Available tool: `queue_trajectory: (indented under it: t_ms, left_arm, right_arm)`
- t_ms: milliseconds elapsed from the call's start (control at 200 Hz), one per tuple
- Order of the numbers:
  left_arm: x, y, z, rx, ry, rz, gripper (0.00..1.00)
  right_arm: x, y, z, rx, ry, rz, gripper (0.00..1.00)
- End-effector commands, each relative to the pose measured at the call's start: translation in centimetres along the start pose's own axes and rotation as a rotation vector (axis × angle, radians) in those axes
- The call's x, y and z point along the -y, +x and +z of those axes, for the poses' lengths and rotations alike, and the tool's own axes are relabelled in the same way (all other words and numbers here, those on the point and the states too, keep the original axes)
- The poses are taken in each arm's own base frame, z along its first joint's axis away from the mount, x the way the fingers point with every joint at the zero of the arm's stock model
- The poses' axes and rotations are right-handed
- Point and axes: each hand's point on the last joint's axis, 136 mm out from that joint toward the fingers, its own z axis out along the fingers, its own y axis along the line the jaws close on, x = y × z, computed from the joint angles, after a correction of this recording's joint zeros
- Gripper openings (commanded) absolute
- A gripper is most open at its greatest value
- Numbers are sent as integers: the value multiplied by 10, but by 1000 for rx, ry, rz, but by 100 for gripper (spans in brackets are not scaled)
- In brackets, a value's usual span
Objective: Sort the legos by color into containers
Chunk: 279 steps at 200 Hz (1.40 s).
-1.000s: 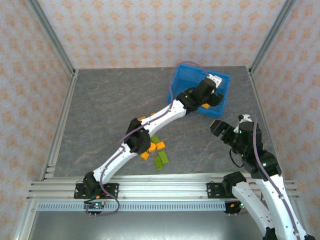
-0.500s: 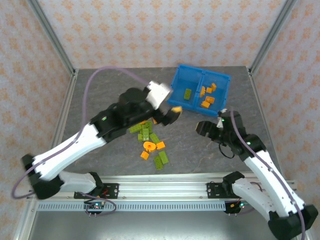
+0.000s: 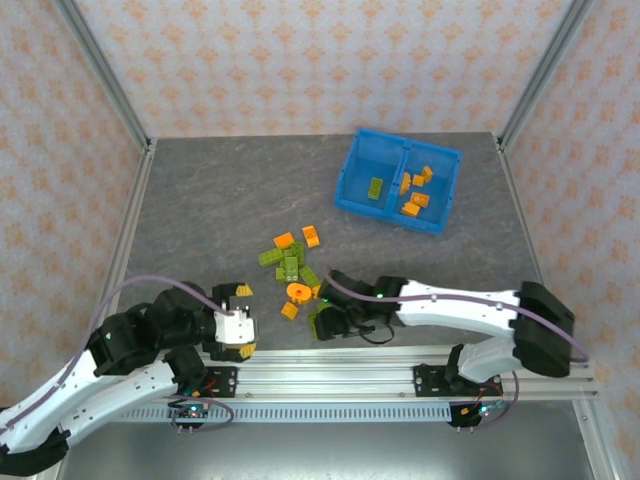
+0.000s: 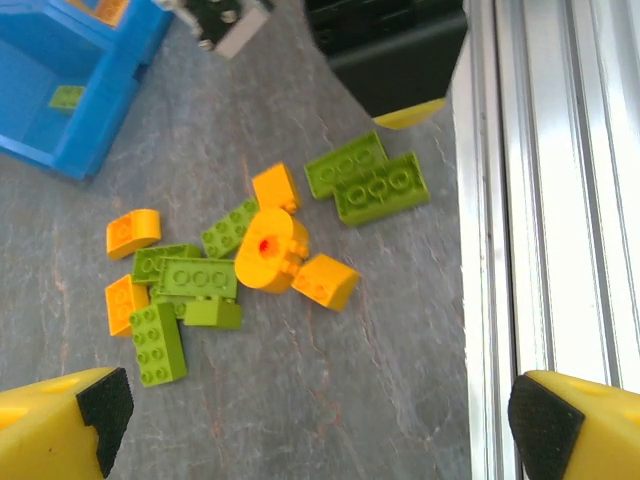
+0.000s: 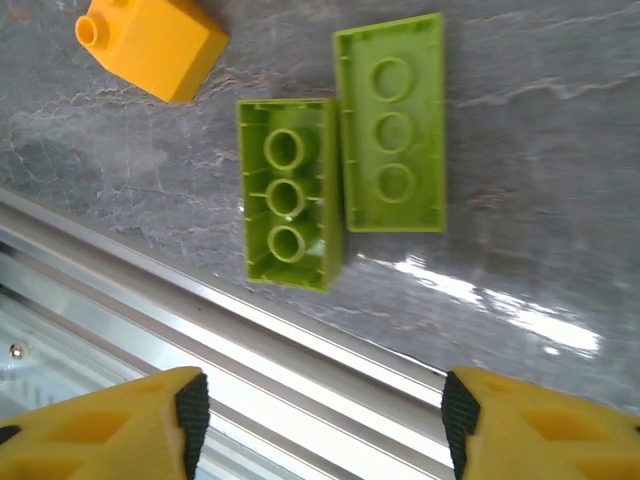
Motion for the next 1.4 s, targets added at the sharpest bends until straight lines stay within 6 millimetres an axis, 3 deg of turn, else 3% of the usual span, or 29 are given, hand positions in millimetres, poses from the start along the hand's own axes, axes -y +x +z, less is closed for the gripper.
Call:
queue_trajectory:
  t_ms: [0,215,626,726,981,1201,1391]
  left_arm:
    - [15,17,8,-16,27,97,100]
    - [16,16,6,47,-19,134,100]
    - [17,13,1,90,-44,151,100]
    - [17,13,1,90,-45,152,100]
    - [16,13,0,94,-53,159,100]
    - [16,13,1,94,-57,166,100]
    - [15,12,0,99,-61,166,100]
  right_arm:
    - [-18,-21,4,74,14,22,62]
    - [-20,-28,31,50,110,-13,53]
    - [-24,-19,59,-11,218,-78,57]
    - [-16,-21,62,-2,268,-72,56]
    - [21,-29,62,41,489,-72,42]
    - [26,-33,67,44,542,-96,42]
    - [21,-40,64,82,534,-87,27]
